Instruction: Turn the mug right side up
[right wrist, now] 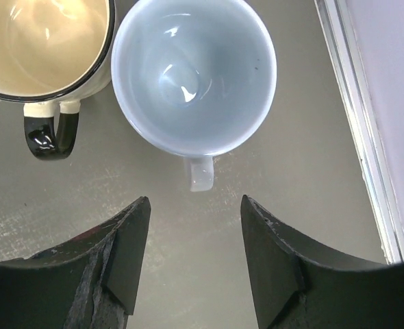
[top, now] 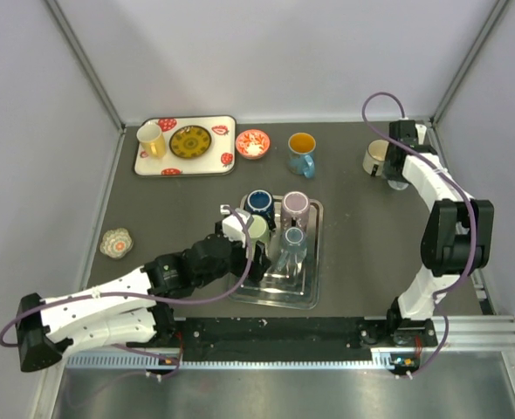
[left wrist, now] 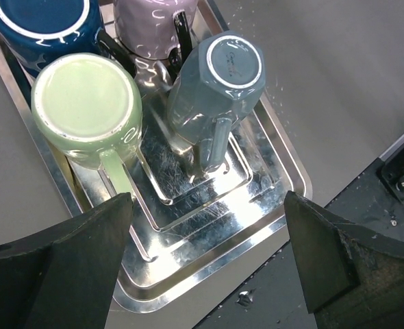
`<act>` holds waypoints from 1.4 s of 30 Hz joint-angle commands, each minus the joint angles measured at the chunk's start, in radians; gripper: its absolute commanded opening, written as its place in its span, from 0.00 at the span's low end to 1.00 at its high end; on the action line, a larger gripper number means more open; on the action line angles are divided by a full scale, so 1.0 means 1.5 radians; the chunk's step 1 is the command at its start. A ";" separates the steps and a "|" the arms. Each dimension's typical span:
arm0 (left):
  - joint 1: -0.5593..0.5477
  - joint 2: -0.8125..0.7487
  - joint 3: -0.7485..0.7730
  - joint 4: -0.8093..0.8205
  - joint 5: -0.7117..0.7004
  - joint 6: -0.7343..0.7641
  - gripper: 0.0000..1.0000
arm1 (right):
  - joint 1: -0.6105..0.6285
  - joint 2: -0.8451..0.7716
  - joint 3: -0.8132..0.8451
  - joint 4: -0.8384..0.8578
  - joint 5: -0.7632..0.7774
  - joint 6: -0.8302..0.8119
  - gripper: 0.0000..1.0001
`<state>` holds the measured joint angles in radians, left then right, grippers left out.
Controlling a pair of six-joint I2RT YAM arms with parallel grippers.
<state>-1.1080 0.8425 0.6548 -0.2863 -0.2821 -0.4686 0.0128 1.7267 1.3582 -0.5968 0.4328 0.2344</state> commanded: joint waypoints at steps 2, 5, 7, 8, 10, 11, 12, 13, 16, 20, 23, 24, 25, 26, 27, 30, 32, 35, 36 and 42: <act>-0.002 0.023 0.020 0.033 -0.005 0.007 0.97 | -0.022 0.022 0.027 0.051 -0.004 -0.024 0.54; -0.002 0.029 0.017 0.038 -0.006 0.004 0.97 | -0.023 0.037 0.037 0.055 -0.001 -0.030 0.52; -0.002 0.031 0.015 0.041 -0.003 0.002 0.97 | -0.025 0.046 0.040 0.056 0.001 -0.031 0.51; -0.002 0.032 0.015 0.041 -0.003 0.001 0.97 | -0.029 0.049 0.040 0.058 0.001 -0.029 0.50; -0.002 0.037 0.015 0.044 -0.003 0.001 0.97 | -0.031 0.053 0.038 0.061 0.001 -0.024 0.50; -0.002 0.039 0.016 0.045 -0.002 0.001 0.97 | -0.032 0.056 0.037 0.066 0.000 -0.026 0.50; -0.002 0.042 0.017 0.046 -0.002 0.001 0.97 | -0.034 0.058 0.038 0.068 -0.001 -0.027 0.49; -0.002 0.043 0.018 0.048 -0.001 0.001 0.97 | -0.034 0.060 0.038 0.069 -0.001 -0.027 0.49; -0.002 0.052 0.020 0.050 0.002 -0.002 0.97 | -0.040 0.062 0.036 0.081 -0.004 -0.022 0.47; -0.002 0.060 0.018 0.059 0.012 -0.012 0.96 | -0.044 0.063 0.033 0.094 -0.017 -0.014 0.42; -0.002 0.067 0.017 0.066 0.018 -0.019 0.96 | -0.044 0.061 0.024 0.110 -0.032 -0.006 0.34; -0.002 0.070 0.017 0.069 0.021 -0.020 0.96 | -0.044 0.063 0.024 0.113 -0.034 -0.002 0.30; -0.002 0.071 0.018 0.069 0.022 -0.021 0.96 | -0.043 0.064 0.024 0.112 -0.035 0.000 0.27; -0.002 0.071 0.019 0.069 0.024 -0.021 0.96 | -0.044 0.064 0.023 0.114 -0.038 -0.001 0.24; -0.002 0.074 0.020 0.069 0.025 -0.021 0.96 | -0.043 0.067 0.023 0.115 -0.037 -0.001 0.20; -0.002 0.074 0.020 0.068 0.023 -0.021 0.95 | -0.044 0.067 0.019 0.115 -0.034 -0.002 0.10; -0.002 0.074 0.020 0.067 0.024 -0.021 0.95 | -0.044 0.066 0.013 0.115 -0.026 0.003 0.03; -0.002 0.074 0.022 0.067 0.028 -0.024 0.95 | -0.045 0.058 0.001 0.112 -0.010 0.015 0.00; -0.002 0.074 0.021 0.066 0.029 -0.025 0.95 | -0.044 0.055 -0.001 0.108 -0.010 0.019 0.00; -0.002 0.061 0.019 0.063 0.040 -0.034 0.94 | -0.039 -0.014 -0.044 0.099 -0.008 0.038 0.00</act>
<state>-1.1080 0.9539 0.6548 -0.2317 -0.2390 -0.5030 -0.0425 1.8061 1.3319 -0.4507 0.3950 0.2646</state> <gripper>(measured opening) 0.939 0.147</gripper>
